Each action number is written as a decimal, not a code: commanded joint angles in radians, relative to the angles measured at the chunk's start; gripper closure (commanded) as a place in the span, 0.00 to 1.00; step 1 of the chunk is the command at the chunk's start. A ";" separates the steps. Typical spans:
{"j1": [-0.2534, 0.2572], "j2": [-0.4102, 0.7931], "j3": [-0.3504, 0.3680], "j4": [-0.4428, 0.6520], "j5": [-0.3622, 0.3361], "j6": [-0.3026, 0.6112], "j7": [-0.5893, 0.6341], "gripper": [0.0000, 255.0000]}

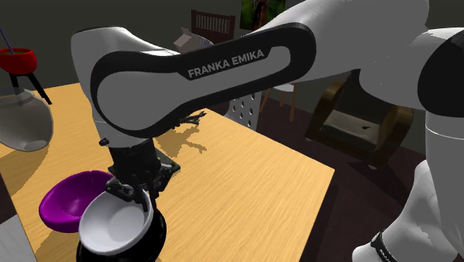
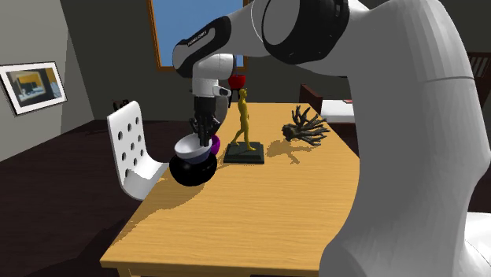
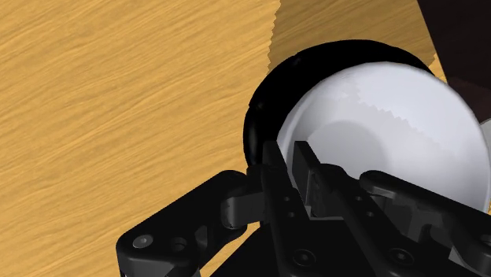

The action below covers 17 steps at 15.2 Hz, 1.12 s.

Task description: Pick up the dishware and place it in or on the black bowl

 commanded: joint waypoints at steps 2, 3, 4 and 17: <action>0.000 0.000 0.000 -0.002 0.000 0.003 0.000 1.00; 0.000 0.000 0.000 -0.002 0.000 0.003 0.000 1.00; 0.000 0.000 0.000 -0.002 0.000 0.003 0.000 1.00; 0.007 0.007 0.000 0.137 -0.001 -0.128 -0.001 0.00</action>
